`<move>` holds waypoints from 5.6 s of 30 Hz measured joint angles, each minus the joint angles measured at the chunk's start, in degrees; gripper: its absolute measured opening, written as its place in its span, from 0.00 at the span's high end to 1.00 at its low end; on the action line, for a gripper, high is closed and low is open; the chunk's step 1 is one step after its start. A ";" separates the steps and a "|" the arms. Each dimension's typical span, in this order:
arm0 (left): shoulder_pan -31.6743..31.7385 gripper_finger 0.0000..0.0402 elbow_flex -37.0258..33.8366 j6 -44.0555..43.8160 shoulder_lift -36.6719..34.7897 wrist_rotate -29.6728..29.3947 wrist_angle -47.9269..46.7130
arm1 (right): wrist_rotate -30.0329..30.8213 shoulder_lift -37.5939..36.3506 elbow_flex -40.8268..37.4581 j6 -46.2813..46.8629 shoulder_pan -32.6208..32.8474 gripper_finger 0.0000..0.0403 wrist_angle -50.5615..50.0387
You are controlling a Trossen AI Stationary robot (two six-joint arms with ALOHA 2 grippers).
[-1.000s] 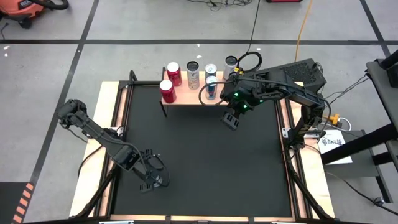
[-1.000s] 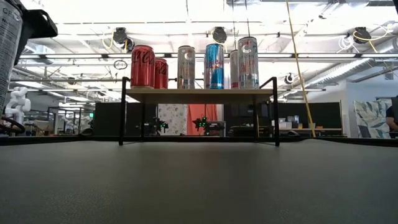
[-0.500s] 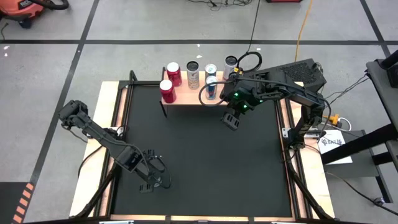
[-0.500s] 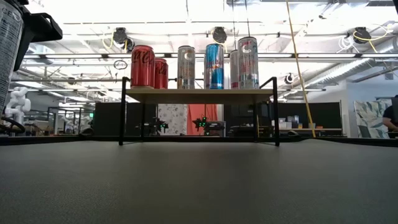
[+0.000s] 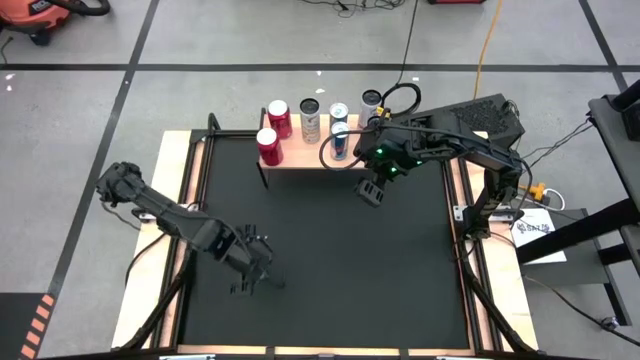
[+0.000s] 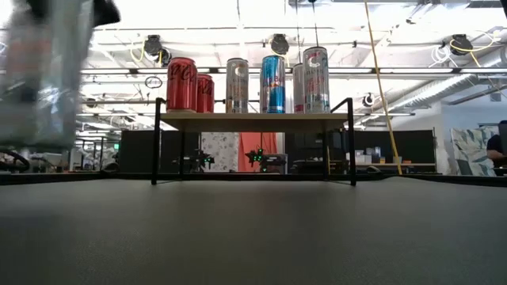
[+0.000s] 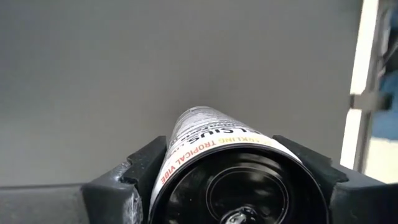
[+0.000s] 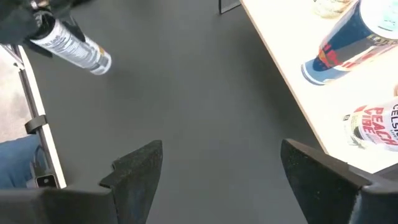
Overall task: Place canned beverage on shelf
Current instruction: Put the white yellow soda can on the shelf aligned with the other white yellow soda can
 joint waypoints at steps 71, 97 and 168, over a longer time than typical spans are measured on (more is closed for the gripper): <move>52.75 0.38 40.17 54.57 17.82 7.28 -7.47 | 4.03 0.20 0.00 -3.01 0.00 0.24 1.44; 55.10 0.35 40.13 54.40 18.89 7.27 -4.83 | 4.44 0.20 0.00 -3.00 -0.02 0.24 1.42; 54.94 0.31 40.10 52.85 18.89 1.52 1.27 | 4.18 0.20 0.00 -2.57 0.00 0.24 1.42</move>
